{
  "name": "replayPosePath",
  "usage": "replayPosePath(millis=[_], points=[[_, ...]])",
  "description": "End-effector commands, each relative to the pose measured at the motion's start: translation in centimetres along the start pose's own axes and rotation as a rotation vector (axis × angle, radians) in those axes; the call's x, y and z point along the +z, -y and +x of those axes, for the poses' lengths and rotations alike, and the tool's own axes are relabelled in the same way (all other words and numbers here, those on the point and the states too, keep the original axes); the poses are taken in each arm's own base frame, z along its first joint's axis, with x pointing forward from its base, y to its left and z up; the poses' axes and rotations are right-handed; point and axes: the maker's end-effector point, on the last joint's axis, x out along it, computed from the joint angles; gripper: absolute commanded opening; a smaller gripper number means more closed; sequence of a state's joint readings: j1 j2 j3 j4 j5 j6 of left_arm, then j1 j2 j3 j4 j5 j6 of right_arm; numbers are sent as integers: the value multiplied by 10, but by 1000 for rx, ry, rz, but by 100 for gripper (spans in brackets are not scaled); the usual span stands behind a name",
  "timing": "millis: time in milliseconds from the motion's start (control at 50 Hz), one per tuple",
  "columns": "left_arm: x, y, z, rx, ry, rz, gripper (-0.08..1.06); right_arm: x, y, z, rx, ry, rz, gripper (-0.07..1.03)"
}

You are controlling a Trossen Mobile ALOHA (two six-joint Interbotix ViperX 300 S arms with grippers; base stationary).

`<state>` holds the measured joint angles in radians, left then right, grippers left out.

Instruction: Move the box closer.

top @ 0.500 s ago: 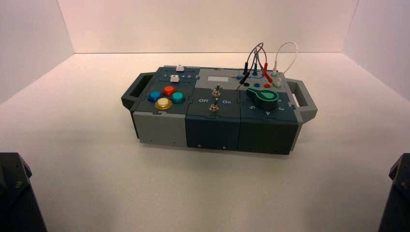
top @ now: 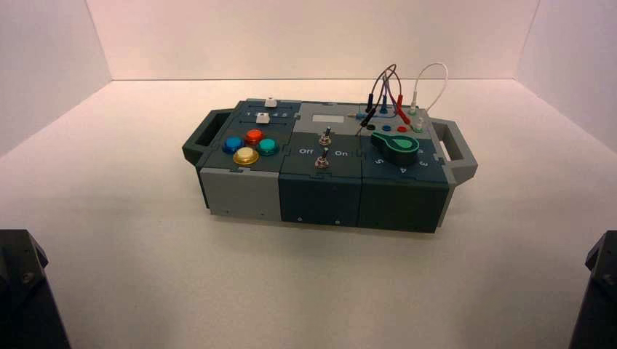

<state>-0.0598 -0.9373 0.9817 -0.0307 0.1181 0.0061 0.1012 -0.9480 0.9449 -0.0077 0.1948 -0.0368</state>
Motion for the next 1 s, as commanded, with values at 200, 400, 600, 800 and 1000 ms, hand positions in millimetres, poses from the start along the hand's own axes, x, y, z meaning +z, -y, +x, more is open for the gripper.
replayPosePath(millis=[200, 400, 600, 800, 1000], points=[[11, 0, 20, 2, -26, -5, -3, 3, 1, 14, 1, -38, 36, -2], [18, 11, 44, -33, -75, -1, -3, 7, 0, 32, 7, -89, 40, -3], [11, 36, 86, -96, -170, 20, -3, -8, -8, 69, 32, -229, 71, -3], [-14, 70, 136, -161, -283, 48, -3, -14, -24, 106, 76, -327, 63, -3], [-40, 104, 179, -216, -381, 78, -3, -25, -43, 146, 114, -426, 57, -2]])
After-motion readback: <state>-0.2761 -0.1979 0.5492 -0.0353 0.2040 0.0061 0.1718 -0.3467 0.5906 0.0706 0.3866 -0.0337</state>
